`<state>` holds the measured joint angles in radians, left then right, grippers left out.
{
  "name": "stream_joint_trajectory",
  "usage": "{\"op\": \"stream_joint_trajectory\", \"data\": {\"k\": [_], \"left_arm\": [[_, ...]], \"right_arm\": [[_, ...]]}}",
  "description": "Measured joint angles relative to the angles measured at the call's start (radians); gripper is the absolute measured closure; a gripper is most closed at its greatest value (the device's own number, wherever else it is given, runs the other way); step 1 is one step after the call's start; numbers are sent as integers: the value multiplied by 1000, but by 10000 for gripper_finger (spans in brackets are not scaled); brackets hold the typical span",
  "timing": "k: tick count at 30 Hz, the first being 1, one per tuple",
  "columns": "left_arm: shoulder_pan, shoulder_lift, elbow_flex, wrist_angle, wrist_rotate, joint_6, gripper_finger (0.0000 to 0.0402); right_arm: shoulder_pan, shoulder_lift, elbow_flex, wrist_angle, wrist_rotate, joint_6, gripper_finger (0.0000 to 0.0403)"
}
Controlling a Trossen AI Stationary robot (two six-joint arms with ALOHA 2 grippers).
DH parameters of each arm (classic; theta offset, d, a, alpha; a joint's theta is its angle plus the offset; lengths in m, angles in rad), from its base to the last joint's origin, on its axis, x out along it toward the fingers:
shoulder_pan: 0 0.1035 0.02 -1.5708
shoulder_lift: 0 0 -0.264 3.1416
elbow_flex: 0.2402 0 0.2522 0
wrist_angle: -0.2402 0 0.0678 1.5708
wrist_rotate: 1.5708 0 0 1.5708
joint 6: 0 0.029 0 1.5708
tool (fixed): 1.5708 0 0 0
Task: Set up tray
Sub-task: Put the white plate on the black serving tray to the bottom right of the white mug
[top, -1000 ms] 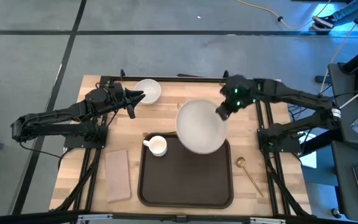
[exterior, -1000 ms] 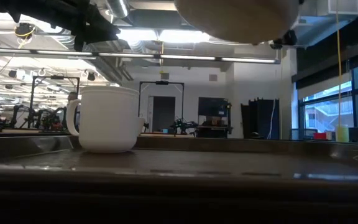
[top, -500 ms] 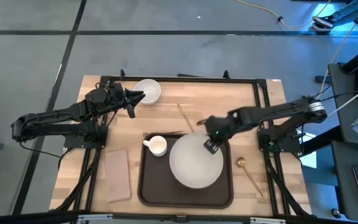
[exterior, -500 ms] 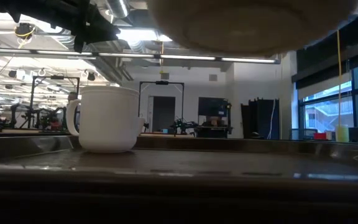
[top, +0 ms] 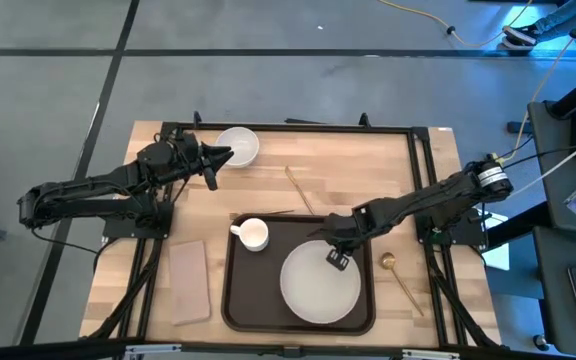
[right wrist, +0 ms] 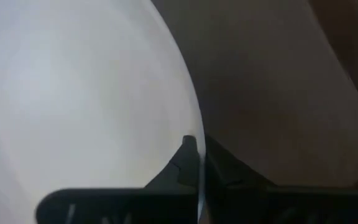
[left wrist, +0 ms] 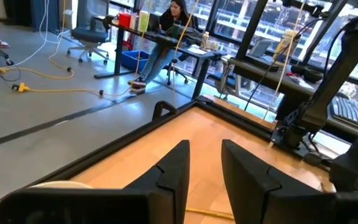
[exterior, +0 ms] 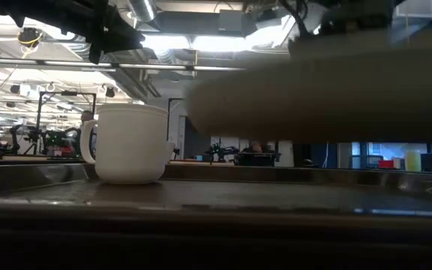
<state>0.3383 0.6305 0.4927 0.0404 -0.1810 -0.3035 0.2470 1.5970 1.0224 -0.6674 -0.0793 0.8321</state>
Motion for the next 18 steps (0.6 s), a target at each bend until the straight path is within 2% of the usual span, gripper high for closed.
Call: {"op": "stream_joint_trajectory", "data": {"k": [9,18], "left_arm": [[0,0,0,-32,0,2,318],[0,0,0,-40,0,3,319]], "right_arm": [[-2,0,-112,119,-27,24,403],[-9,0,-130,120,-7,26,396]]}}
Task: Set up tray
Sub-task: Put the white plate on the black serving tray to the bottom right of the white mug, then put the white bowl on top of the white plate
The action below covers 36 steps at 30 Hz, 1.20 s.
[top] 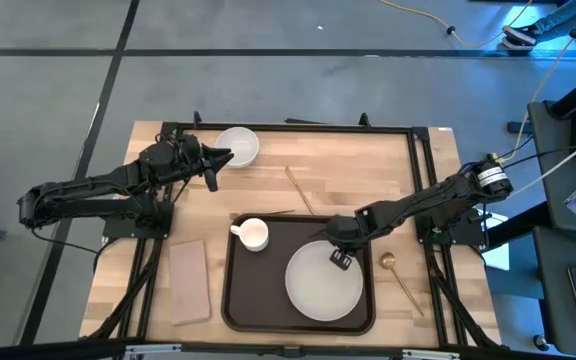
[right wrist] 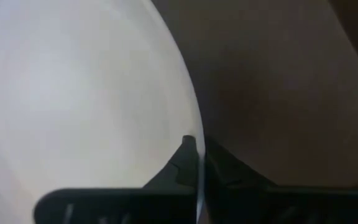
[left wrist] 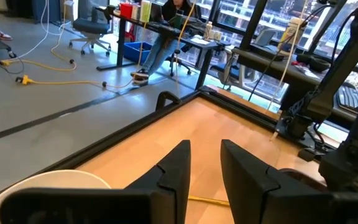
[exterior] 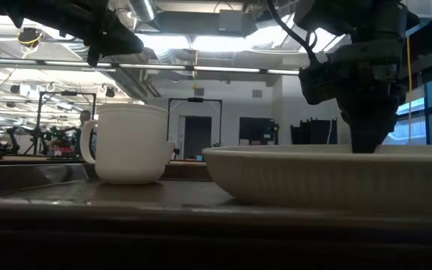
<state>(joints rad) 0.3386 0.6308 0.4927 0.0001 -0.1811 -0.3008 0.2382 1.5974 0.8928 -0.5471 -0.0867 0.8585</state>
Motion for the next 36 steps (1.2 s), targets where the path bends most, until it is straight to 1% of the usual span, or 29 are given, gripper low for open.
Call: {"op": "stream_joint_trajectory", "data": {"k": [11,14,17,21,24,28,32,36], "left_arm": [[0,0,0,-1,-2,0,314],[0,0,0,-1,-3,0,309],[0,0,0,-1,-3,0,303],[0,0,0,0,-4,8,297],[0,0,0,0,-4,45,294],[0,0,0,0,-4,100,290],[4,-1,1,-15,-8,125,286],[5,2,1,-84,-44,269,285]], "right_arm": [[0,0,0,-2,12,0,371],[0,0,0,-5,14,-14,351],[0,0,0,-20,14,-12,321],[-5,-2,12,-86,13,-3,283],[-21,-11,79,-197,25,-29,270],[-73,-13,226,-323,85,-154,268],[-148,-13,375,-296,94,-342,271],[-219,-13,505,-252,98,-389,271]]}}
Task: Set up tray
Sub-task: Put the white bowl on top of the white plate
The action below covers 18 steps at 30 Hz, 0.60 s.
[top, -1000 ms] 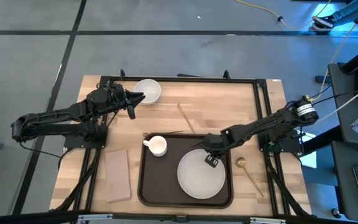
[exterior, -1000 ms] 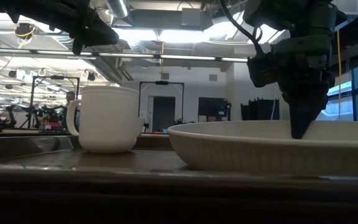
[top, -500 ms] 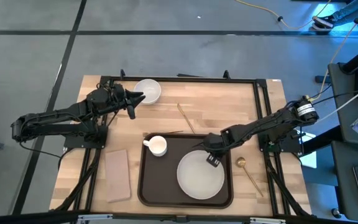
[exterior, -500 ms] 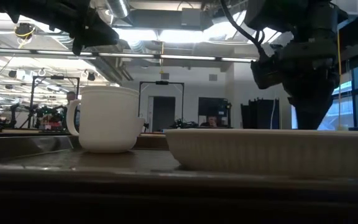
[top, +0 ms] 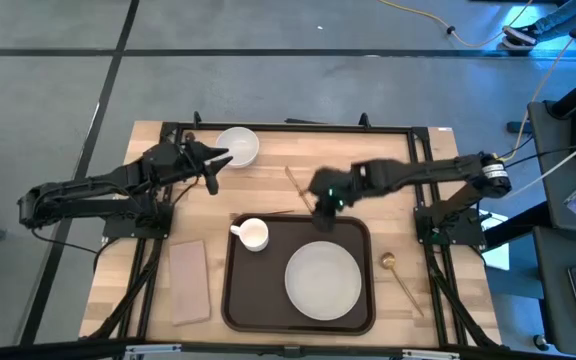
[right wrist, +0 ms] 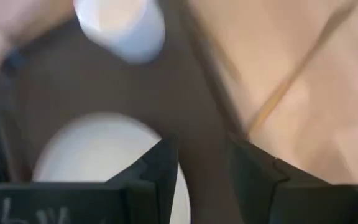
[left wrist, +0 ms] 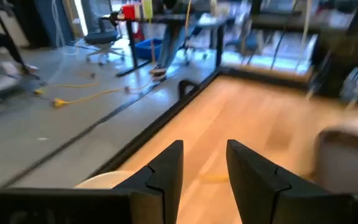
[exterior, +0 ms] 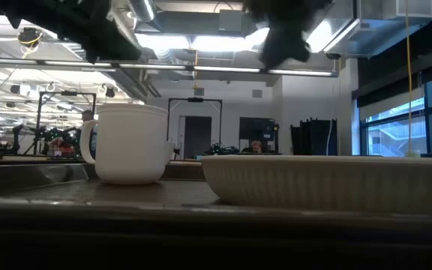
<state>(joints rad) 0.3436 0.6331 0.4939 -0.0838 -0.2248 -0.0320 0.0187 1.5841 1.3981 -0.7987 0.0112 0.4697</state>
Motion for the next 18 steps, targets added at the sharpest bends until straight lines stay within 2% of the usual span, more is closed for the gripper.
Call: {"op": "stream_joint_trajectory", "data": {"k": [4,8,11,14,18], "left_arm": [[33,23,2,-107,-10,107,277],[102,93,16,-202,65,115,258],[158,169,77,-318,109,100,245],[210,265,146,-433,116,150,235],[257,398,230,-443,119,267,228]], "right_arm": [[-53,0,110,18,2,22,271],[-80,0,208,17,1,22,271],[-92,0,282,16,-3,21,271],[-101,0,351,11,-4,13,271],[-116,0,430,8,-5,-52,271]]}}
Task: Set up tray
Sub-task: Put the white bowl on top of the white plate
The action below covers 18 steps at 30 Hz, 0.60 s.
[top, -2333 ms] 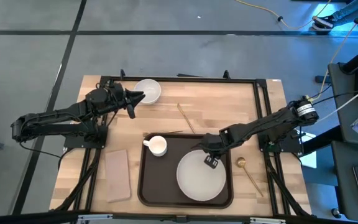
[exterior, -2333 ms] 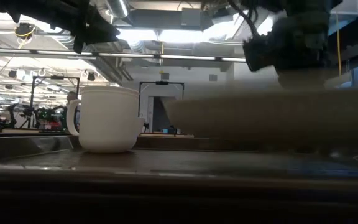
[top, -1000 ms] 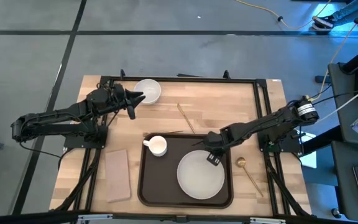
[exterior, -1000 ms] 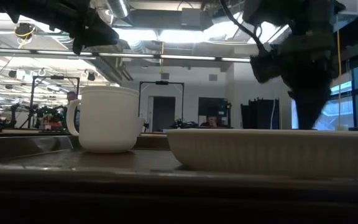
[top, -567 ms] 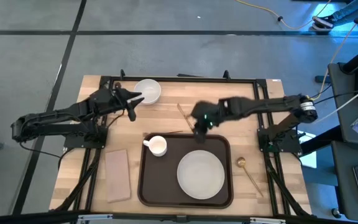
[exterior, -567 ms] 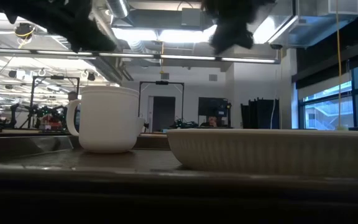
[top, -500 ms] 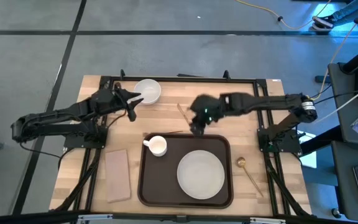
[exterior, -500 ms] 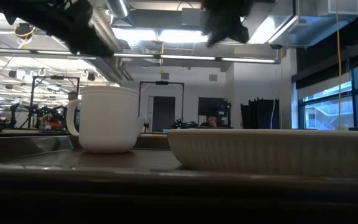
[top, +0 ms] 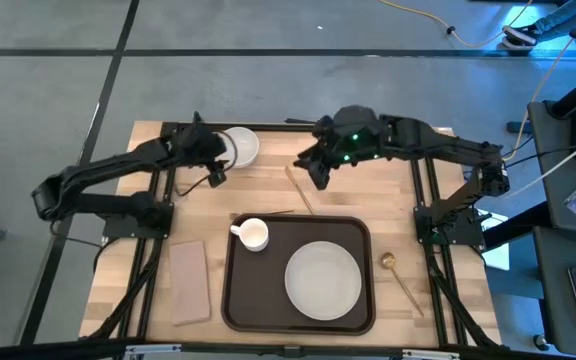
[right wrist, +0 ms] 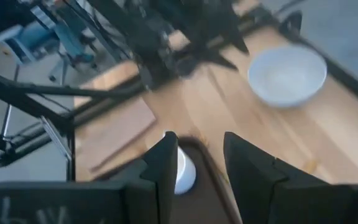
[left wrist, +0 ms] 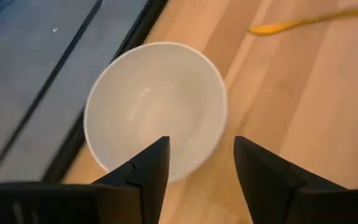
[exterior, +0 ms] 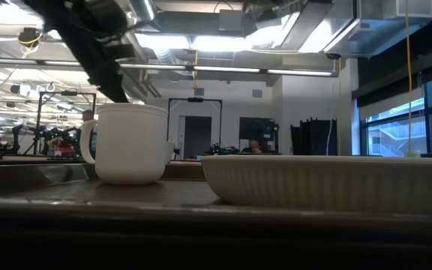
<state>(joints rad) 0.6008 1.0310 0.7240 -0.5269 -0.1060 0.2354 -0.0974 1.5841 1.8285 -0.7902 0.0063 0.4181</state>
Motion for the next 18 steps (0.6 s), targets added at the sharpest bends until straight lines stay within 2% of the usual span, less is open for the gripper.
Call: {"op": "stream_joint_trajectory", "data": {"k": [4,9,18], "left_arm": [[14,115,62,-1,23,142,230],[22,217,105,1,144,194,238],[23,368,126,6,111,287,239]], "right_arm": [[-16,0,62,-15,0,-40,271],[-30,0,102,-79,0,-93,271],[-37,0,95,-173,12,-117,271]]}}
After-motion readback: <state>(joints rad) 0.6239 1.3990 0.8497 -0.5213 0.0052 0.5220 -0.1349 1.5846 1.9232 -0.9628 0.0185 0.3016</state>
